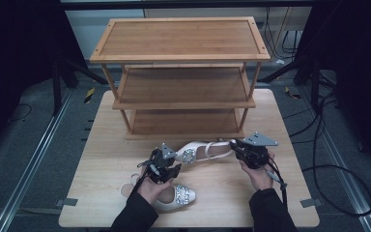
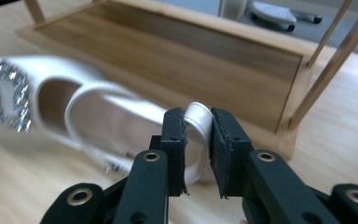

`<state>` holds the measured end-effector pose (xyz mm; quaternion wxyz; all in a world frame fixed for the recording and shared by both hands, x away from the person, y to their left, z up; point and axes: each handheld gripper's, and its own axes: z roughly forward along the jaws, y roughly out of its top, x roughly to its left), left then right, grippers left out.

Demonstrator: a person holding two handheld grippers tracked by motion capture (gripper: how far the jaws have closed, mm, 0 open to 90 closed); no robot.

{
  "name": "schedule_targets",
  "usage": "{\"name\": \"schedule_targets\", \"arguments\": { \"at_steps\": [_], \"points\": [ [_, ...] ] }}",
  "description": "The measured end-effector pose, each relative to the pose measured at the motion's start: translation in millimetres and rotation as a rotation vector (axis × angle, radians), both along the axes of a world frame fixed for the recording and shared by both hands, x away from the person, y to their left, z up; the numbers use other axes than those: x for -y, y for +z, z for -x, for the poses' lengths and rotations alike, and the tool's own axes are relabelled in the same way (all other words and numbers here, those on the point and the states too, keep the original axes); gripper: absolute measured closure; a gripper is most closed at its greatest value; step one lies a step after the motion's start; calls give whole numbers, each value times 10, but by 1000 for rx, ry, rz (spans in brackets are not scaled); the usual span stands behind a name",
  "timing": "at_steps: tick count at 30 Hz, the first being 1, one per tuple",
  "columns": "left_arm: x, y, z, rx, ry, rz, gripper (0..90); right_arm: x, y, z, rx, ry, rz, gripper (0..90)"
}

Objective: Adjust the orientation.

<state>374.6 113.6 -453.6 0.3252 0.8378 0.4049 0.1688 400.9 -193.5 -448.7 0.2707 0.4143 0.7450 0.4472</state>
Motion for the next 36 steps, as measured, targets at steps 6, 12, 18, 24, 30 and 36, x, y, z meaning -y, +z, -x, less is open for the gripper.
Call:
{"name": "schedule_targets", "arguments": {
  "at_steps": [6,12,18,24,30,36],
  "points": [
    [-74,116,-4,45,20,29,658,-85,27,-103,17,-15,-8,754],
    [-81,206,-154,92,39,0,656,-138,10,-187,28,-25,-30,738],
    [-139,193,-382,107,88,-9,679,-220,8,-287,46,-12,-21,708],
    [-258,196,-509,125,129,-22,663,-224,-24,-358,26,-17,-32,628],
    [-384,234,-468,152,141,1,642,-101,-2,-211,60,-24,-32,536],
    [-471,420,-340,199,136,48,625,-27,-200,-188,-25,-53,4,514]
  ]
}}
